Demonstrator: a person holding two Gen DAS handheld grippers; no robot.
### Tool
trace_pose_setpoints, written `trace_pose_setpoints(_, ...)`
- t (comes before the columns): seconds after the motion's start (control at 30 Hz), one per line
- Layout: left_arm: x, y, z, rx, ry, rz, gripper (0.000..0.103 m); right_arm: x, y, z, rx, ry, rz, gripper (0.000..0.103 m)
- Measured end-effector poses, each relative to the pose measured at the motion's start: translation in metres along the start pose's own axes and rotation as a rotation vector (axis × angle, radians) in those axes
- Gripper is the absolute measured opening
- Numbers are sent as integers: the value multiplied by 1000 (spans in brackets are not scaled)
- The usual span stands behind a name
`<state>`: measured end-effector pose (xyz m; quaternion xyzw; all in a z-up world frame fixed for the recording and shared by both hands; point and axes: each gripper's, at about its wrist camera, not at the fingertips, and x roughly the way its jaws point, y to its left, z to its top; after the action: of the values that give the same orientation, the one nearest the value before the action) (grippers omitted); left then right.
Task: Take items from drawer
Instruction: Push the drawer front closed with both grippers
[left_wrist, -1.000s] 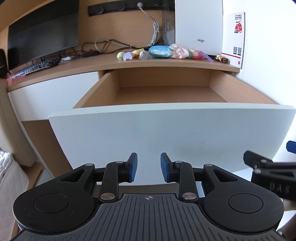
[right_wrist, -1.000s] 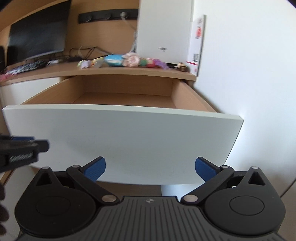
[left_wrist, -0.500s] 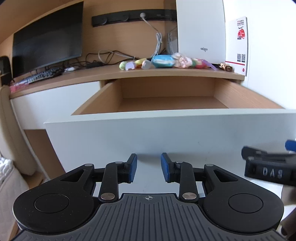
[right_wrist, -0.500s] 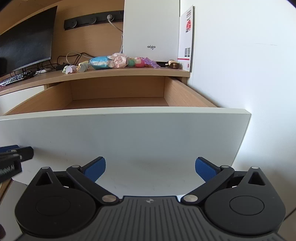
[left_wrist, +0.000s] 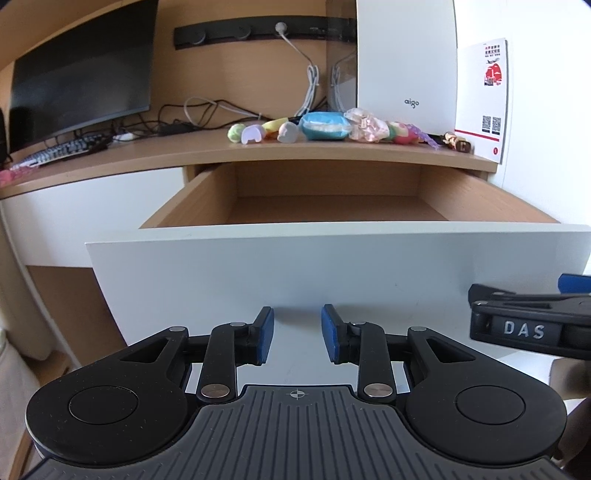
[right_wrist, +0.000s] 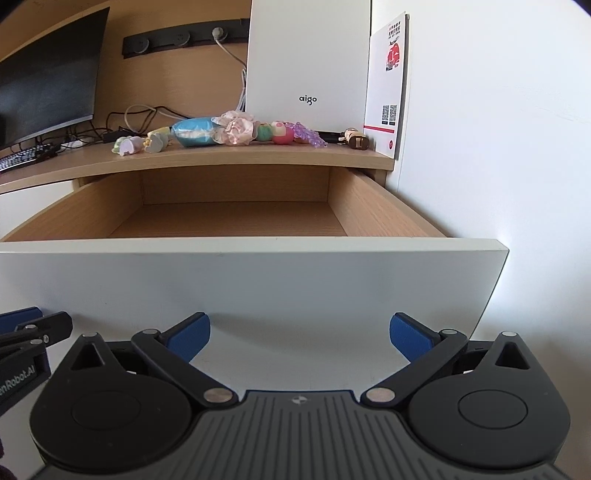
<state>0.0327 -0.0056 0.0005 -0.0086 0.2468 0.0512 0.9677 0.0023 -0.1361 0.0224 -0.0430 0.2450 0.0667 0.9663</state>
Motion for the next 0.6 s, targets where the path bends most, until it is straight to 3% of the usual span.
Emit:
trace_pose_setpoints(0.3, 40, 13, 22, -7, 3, -56, 32, 38, 20, 22, 20, 25, -89, 103)
trace_pose_setpoints(0.6, 84, 14, 47, -20, 13, -43, 31, 79, 17, 48, 57, 33, -122, 103)
